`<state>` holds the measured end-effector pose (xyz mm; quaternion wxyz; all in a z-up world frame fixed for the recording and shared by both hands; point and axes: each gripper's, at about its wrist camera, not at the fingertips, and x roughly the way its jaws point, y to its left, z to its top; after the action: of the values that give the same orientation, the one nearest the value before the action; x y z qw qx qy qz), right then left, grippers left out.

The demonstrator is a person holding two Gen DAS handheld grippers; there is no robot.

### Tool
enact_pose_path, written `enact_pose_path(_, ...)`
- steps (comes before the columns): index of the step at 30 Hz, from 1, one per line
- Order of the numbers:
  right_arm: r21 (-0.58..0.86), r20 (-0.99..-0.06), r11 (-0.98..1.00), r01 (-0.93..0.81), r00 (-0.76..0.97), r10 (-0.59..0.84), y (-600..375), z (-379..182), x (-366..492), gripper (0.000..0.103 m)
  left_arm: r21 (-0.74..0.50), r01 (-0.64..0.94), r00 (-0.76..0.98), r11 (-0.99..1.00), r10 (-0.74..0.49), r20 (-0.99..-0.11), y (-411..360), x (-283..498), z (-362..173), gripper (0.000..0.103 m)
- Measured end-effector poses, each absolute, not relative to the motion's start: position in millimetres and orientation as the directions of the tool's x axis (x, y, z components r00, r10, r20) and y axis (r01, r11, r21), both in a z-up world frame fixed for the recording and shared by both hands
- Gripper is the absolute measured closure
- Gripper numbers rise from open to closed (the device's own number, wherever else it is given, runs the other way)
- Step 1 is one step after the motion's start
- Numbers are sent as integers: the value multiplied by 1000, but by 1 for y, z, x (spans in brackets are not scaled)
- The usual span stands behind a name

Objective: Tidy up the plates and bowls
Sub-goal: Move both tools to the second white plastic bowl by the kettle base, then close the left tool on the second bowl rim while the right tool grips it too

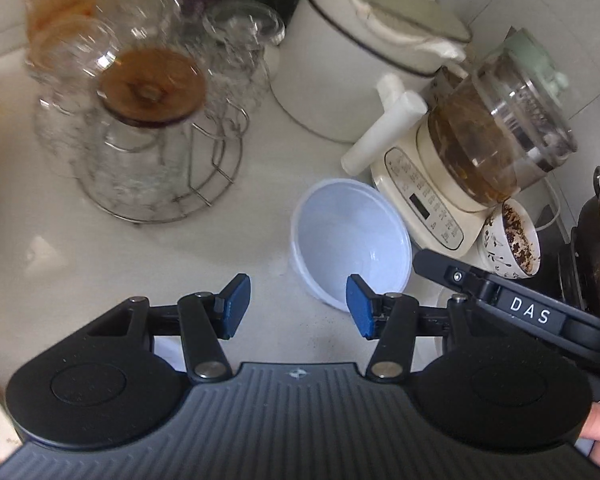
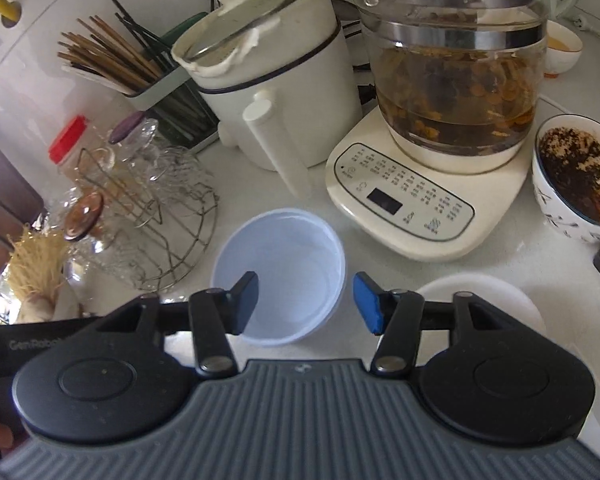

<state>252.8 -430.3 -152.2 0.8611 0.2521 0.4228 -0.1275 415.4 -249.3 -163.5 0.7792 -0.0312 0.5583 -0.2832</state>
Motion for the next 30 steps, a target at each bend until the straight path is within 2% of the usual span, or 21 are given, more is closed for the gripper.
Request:
enact_pose_path(3, 335, -789, 840, 427, 614, 2, -437, -160, 259, 51, -367, 414, 190, 833, -473, -860, -262, 422, -177, 46)
enact_pose_path(5, 329, -790, 844, 424, 613, -1, -439, -164, 263, 52, -364, 421, 181, 831, -470, -864, -269, 425, -185, 52)
enact_pose_path(9, 310, -800, 854, 417, 600, -2, -442, -176, 272, 62, -344, 401, 179, 849, -441, -879, -276, 431, -197, 60)
enact_pose_path(10, 303, -804, 860, 411, 595, -2, -442, -178, 275, 68, -343, 394, 179, 852, -438, -881, -276, 433, -199, 63)
enact_pose_path(11, 293, -807, 866, 405, 590, -3, -442, -180, 278, 70, -343, 387, 177, 856, -435, -883, -277, 434, -201, 65)
enact_pose_path(16, 318, -808, 856, 407, 589, 21, -445, -188, 283, 70, -333, 364, 189, 870, -419, -888, -276, 442, -208, 84)
enact_pose_path(19, 319, -812, 857, 404, 583, 27, -445, -190, 284, 70, -327, 356, 199, 875, -413, -889, -275, 445, -208, 91)
enact_pose_path(24, 320, -816, 863, 391, 577, 41, -445, -195, 286, 79, -313, 354, 205, 881, -400, -893, -272, 443, -203, 96)
enact_pose_path(25, 324, -814, 862, 389, 579, 45, -445, -195, 285, 86, -311, 357, 209, 881, -400, -893, -272, 442, -201, 97)
enact_pose_path(26, 328, -814, 859, 394, 579, 46, -446, -196, 283, 88, -313, 361, 208, 879, -403, -891, -273, 442, -200, 97)
enact_pose_path(30, 344, -814, 851, 397, 578, 59, -448, -199, 278, 91, -300, 378, 221, 876, -400, -889, -275, 436, -197, 97)
